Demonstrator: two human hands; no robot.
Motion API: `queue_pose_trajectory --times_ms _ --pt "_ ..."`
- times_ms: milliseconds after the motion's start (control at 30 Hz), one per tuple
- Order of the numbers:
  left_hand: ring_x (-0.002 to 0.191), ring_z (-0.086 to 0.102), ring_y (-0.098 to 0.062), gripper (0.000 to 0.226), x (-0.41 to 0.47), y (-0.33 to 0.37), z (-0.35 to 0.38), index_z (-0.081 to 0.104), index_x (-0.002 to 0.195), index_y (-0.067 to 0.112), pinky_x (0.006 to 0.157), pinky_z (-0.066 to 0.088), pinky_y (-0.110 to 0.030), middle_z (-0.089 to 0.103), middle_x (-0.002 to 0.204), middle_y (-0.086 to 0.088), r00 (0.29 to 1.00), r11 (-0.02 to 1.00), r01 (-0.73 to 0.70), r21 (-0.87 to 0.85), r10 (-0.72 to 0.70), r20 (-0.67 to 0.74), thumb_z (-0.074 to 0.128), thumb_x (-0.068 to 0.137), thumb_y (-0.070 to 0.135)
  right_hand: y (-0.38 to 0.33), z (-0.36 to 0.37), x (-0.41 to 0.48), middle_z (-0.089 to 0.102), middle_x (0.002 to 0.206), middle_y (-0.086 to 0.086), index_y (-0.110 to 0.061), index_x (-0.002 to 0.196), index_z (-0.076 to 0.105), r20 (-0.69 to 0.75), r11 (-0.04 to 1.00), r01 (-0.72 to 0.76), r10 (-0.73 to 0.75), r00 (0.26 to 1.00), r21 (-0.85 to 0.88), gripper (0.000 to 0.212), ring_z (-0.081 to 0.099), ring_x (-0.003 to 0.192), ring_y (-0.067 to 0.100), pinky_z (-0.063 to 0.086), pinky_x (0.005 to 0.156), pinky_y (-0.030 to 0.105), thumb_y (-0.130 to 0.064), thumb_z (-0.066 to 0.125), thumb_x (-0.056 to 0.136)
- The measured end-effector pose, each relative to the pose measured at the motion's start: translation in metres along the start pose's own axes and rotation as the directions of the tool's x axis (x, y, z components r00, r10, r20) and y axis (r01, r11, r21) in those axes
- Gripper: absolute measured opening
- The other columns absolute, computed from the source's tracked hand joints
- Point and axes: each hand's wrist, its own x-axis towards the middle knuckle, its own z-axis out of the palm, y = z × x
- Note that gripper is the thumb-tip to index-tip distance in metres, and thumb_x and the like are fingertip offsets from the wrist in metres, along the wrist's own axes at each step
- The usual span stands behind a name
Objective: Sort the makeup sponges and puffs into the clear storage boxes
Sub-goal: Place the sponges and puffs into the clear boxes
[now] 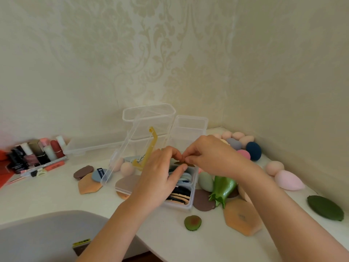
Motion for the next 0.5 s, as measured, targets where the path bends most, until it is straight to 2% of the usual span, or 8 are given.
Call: queue_pose_trajectory --times_ms 100,200,267,333,400,500 --pt "0.093 0.047 -0.009 0.015 0.002 0.004 -0.003 0.056 0.098 0.020 0.079 0.036 -0.023 0.046 0.085 0.024 1.000 1.000 0.012 0.012 -0.013 0.028 0.060 0.089 0.030 0.004 -0.003 -0.006 0.060 0.051 -0.015 -0.023 0.092 0.076 -0.045 0.992 -0.008 0.014 0.999 0.125 0.016 0.052 0.044 -0.001 0.042 0.048 0.010 -0.019 0.061 0.088" --pt "0.092 0.049 -0.010 0.020 0.005 0.004 -0.004 0.059 0.106 0.025 0.081 0.033 -0.023 0.057 0.087 0.016 0.998 0.996 -0.040 0.082 0.035 0.057 0.051 0.092 0.037 0.008 -0.006 -0.017 0.070 0.069 -0.008 -0.020 0.082 0.075 -0.204 0.929 0.017 0.064 0.977 0.369 0.009 0.053 0.046 0.001 0.052 0.060 0.026 -0.022 0.066 0.086" --pt "0.088 0.052 -0.013 0.032 0.006 0.000 -0.001 0.064 0.106 0.029 0.084 0.030 -0.024 0.062 0.088 0.010 0.991 0.980 -0.120 0.157 0.107 0.086 0.038 0.092 0.042 0.015 -0.008 -0.028 0.070 0.073 -0.011 -0.020 0.079 0.073 -0.354 0.892 0.046 0.131 0.926 0.450 0.009 0.052 0.049 0.001 0.050 0.059 0.026 -0.023 0.066 0.086" --pt "0.089 0.054 -0.012 0.042 0.006 -0.003 0.002 0.067 0.101 0.030 0.091 0.027 -0.024 0.062 0.091 0.010 0.987 0.973 -0.144 0.178 0.130 0.090 0.029 0.090 0.043 0.022 -0.009 -0.040 0.066 0.070 -0.016 -0.023 0.079 0.070 -0.469 0.936 0.002 0.175 0.866 0.351 0.011 0.055 0.058 0.003 0.041 0.055 0.017 -0.026 0.063 0.088" --pt "0.092 0.055 -0.008 0.044 0.005 -0.004 0.003 0.068 0.098 0.031 0.096 0.021 -0.022 0.060 0.095 0.014 0.988 0.971 -0.148 0.186 0.136 0.075 0.027 0.089 0.042 0.034 -0.008 -0.052 0.065 0.075 -0.013 -0.023 0.084 0.067 -0.510 0.961 -0.135 0.244 0.825 0.242 0.010 0.057 0.068 0.009 0.037 0.056 0.019 -0.024 0.059 0.090" --pt "0.096 0.056 -0.004 0.050 0.006 -0.001 0.004 0.064 0.100 0.031 0.099 0.013 -0.019 0.063 0.096 0.017 0.988 0.970 -0.137 0.202 0.119 0.098 0.018 0.087 0.046 0.060 0.000 -0.065 0.063 0.105 0.005 -0.013 0.107 0.061 -0.457 0.907 -0.422 0.379 0.805 0.010 0.019 0.058 0.095 0.022 0.044 0.076 0.030 -0.019 0.050 0.093"
